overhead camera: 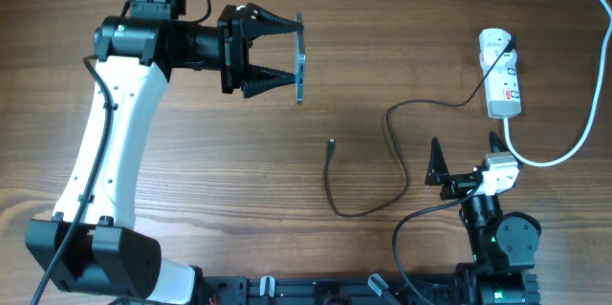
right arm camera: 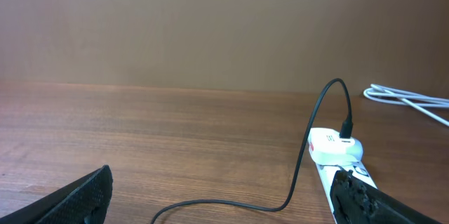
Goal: Plug charger to phone and switch on socket
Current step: 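Lower the phone back flat onto the table with the left gripper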
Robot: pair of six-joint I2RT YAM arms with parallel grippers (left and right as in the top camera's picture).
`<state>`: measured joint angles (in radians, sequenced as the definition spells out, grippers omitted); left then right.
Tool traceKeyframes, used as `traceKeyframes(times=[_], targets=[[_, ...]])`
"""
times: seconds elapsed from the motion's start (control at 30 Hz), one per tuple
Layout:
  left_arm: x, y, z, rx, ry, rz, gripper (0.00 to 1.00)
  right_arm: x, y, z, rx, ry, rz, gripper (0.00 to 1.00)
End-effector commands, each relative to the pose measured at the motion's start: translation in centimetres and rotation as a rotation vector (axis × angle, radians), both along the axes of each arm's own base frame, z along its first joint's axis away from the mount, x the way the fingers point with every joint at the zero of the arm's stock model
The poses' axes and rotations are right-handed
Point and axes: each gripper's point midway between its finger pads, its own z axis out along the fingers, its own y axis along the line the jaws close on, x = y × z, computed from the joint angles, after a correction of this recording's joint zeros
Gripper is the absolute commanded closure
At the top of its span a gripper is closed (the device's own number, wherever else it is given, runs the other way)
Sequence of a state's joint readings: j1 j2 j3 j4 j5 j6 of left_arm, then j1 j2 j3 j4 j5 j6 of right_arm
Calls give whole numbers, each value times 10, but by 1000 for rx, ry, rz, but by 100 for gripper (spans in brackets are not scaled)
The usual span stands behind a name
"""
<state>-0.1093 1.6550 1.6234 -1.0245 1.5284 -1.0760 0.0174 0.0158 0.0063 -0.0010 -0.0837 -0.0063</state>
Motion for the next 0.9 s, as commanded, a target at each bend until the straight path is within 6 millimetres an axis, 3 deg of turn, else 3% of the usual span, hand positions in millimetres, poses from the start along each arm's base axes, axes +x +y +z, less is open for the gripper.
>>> traceKeyframes(times=[0.0, 0.3, 0.47, 0.67, 0.87], targets=[[-9, 2, 20, -44, -75, -20, 44, 0, -1, 1, -17, -7, -8, 0], [10, 3, -10, 131, -225, 69, 44, 0, -1, 1, -17, -7, -7, 0], [26, 7, -43, 337, -397, 116, 46, 0, -1, 1, -17, -7, -8, 0], [44, 22, -102, 786, -449, 183, 44, 0, -1, 1, -17, -7, -7, 0], [47, 31, -136, 1086, -500, 183, 45, 0, -1, 1, -17, -7, -8, 0]])
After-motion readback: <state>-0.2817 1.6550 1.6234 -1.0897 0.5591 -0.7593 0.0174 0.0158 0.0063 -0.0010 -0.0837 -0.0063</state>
